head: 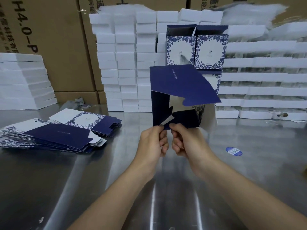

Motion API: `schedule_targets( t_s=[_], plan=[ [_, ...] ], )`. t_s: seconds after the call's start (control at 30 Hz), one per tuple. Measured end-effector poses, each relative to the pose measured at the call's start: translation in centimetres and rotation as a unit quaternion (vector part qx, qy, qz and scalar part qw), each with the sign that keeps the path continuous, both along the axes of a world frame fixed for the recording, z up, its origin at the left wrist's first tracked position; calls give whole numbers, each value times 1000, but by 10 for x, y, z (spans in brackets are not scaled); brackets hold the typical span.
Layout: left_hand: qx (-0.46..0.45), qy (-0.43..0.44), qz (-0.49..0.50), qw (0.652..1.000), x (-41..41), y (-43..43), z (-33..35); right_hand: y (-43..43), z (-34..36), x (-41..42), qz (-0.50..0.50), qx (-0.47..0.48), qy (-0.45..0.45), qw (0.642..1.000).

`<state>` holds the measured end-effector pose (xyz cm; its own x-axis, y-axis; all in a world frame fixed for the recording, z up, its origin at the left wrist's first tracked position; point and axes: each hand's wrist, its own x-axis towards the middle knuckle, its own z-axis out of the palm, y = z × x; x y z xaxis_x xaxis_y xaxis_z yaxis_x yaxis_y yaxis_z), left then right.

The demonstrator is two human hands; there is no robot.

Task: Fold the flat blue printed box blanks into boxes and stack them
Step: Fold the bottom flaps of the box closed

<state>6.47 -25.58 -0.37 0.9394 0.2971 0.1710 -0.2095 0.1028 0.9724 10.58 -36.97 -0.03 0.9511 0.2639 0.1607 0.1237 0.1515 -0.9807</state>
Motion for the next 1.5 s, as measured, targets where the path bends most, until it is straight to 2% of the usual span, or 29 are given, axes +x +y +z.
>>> schedule_targets(
  t_s=[0.1,0.2,0.33,0.43,0.67,0.8,1.0,1.13,1.3,1.5],
  plan=[
    [-23,-5,23,999,0,3,2,-4,4,4,-13,45,24,999],
    [-40,10,4,999,0,3,1,-5,6,7,-9,80,9,997],
    [-46,33,-53,997,0,0,-2,-4,3,4,19,27,0,999],
    [-61,29,-47,997,2,0,-2,-3,3,3,22,21,12,999],
    [-84,58,-26,994,2,4,-3,0,2,5,-53,80,29,995],
    [-58,44,-14,997,3,2,-3,-5,4,7,-92,65,38,993],
    [-42,58,-23,997,1,1,-2,-5,1,10,-132,102,5,986],
    [-40,59,-40,997,3,1,-3,-7,1,13,-131,64,14,989],
    [-32,79,-54,995,0,1,-2,-2,-3,7,-54,-7,8,998],
    [-34,75,-46,996,1,1,-3,0,-4,6,-73,9,26,997]
  ],
)
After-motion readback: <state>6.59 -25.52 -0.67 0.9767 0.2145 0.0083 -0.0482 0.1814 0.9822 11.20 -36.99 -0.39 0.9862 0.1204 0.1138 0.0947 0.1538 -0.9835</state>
